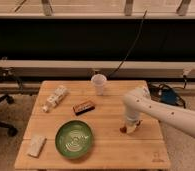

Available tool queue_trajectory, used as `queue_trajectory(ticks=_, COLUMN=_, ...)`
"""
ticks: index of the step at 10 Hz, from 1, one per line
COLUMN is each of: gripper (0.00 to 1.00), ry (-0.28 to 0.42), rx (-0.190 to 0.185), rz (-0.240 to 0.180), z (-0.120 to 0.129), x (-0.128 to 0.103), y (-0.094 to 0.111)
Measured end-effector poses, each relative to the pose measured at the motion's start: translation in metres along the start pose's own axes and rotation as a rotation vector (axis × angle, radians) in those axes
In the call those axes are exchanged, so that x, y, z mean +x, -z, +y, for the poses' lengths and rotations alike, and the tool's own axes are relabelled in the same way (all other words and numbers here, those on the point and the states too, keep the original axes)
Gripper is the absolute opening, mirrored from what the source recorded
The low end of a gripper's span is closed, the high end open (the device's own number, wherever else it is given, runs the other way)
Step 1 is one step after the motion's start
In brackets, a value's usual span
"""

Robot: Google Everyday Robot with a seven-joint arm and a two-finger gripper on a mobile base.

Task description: Drag the pepper across the table

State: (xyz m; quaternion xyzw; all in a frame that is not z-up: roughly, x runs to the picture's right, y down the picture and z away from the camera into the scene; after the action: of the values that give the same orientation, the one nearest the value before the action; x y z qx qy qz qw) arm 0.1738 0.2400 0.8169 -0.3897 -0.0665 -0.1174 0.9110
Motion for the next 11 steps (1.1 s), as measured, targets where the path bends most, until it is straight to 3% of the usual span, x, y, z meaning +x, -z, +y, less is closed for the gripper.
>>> queue_trajectory(ticks=4, gripper=0.0, ry=0.135, rx=-0.005, rz=-0.039, z=0.018, x=-0.058, y=0.0)
queue_trajectory(ticks=11, gripper=0.0, ry=0.267, rx=-0.047, rz=-0.067, z=0.039, x=-0.092, y=-0.014)
